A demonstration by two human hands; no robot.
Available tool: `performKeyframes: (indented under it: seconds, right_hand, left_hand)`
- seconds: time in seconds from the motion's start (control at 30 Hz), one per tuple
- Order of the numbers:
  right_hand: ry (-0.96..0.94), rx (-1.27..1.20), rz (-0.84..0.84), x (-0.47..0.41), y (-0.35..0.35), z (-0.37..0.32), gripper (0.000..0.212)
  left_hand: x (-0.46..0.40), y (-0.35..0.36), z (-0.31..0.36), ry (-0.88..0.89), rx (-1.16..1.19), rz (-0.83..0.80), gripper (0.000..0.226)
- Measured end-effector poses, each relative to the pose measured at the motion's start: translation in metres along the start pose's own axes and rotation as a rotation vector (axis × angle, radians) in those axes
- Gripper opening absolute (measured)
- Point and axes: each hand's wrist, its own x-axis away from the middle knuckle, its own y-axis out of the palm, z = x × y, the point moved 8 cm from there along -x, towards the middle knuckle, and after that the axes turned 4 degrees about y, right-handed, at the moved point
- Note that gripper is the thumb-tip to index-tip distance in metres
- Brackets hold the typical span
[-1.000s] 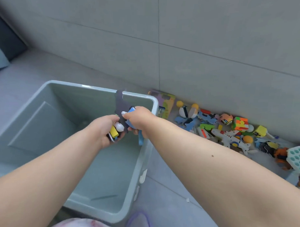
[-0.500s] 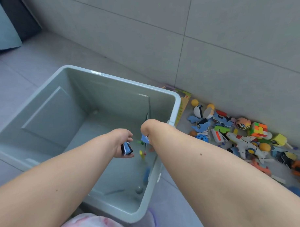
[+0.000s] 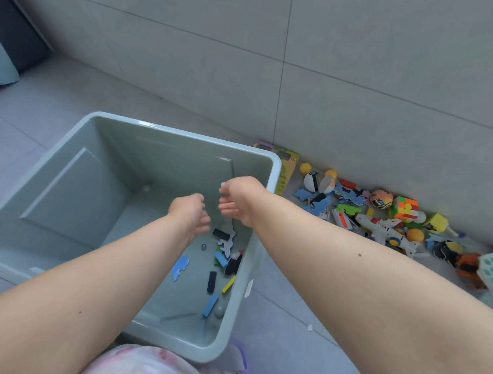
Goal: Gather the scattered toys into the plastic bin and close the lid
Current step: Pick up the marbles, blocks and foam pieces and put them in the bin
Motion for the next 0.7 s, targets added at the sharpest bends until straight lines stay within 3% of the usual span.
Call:
performKeyframes:
  seconds: [0.13, 0.17, 0.3, 0.53, 0.7]
  right_hand:
    - [-0.267, -0.021, 0.077, 0.027, -0.038, -0.037, 0.011]
    - [-0.309, -0.013, 0.122, 0.031, -0.049, -0.041, 0.013]
    - [-0.385, -0.133, 0.273, 0.046, -0.12, -0.039, 0.015]
    - [-0.273, -0.223, 0.494, 0.049, -0.238, 0.011, 0.012]
    - [-0.114, -0.192, 0.579, 0.041, -0.305, 0.06, 0.013]
  left_hand:
    - [0.037, 0.024, 0.067, 0.434, 0.073, 0.01, 0.013]
    - [0.048, 0.032, 0.079, 0.508, 0.059, -0.02, 0.013]
    - [0.088, 0.097, 0.092, 0.621, -0.101, -0.258, 0.012]
    - [0.125, 0.2, 0.043, 0.541, -0.475, -0.562, 0.013]
    - [0.118, 0.254, -0.004, 0.28, -0.54, -0.589, 0.009]
